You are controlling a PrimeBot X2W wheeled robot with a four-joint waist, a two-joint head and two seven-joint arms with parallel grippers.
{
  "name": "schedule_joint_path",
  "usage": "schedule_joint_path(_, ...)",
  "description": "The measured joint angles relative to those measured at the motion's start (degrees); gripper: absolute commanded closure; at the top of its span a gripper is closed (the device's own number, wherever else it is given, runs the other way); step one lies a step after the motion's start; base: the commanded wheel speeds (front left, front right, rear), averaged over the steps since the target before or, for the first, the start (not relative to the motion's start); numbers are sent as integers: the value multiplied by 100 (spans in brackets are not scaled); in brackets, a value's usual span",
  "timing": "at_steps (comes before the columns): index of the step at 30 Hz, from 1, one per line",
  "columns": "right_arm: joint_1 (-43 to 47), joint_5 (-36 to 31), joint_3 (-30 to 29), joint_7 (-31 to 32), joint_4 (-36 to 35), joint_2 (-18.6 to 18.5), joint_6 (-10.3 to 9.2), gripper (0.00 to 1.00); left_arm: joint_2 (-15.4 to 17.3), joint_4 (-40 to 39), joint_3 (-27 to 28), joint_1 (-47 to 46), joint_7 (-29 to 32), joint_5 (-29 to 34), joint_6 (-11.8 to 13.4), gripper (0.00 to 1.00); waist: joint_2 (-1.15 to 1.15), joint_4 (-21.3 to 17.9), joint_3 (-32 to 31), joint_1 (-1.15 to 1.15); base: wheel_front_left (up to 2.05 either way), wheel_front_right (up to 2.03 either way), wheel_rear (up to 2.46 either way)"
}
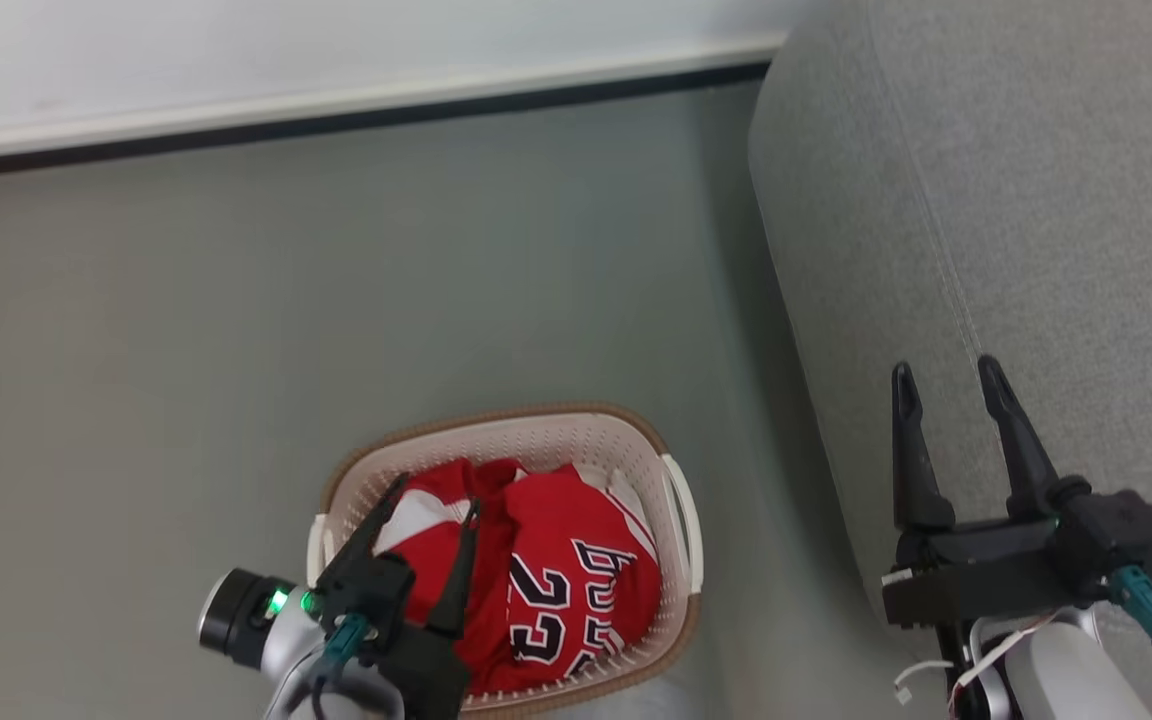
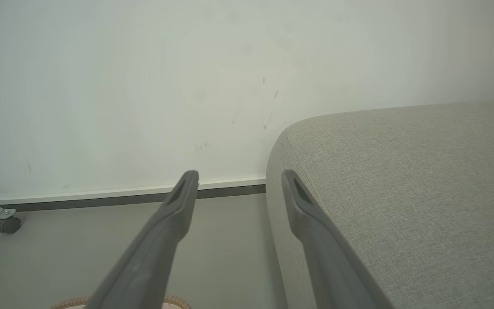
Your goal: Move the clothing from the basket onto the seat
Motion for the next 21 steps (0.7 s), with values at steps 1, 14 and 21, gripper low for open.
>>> schedule_joint_path(1, -57, -1, 3, 0, -12, 0, 20, 0, -4, 67, -32, -75, 24, 24, -30, 0, 0, -31, 73, 0, 0, 0, 0)
schedule_joint_path(14, -555, -118, 48, 0, -210, 47, 46, 0, -29, 742, -342, -769, 175, 198, -241, 0, 0, -414, 972, 0, 0, 0, 0)
schedule_joint_path(21, -893, -190, 81, 0, -388, 93, 78, 0, -37, 1057, -394, -1170, 248, 282, -299, 0, 1, -596, 1511, 0, 0, 0, 0)
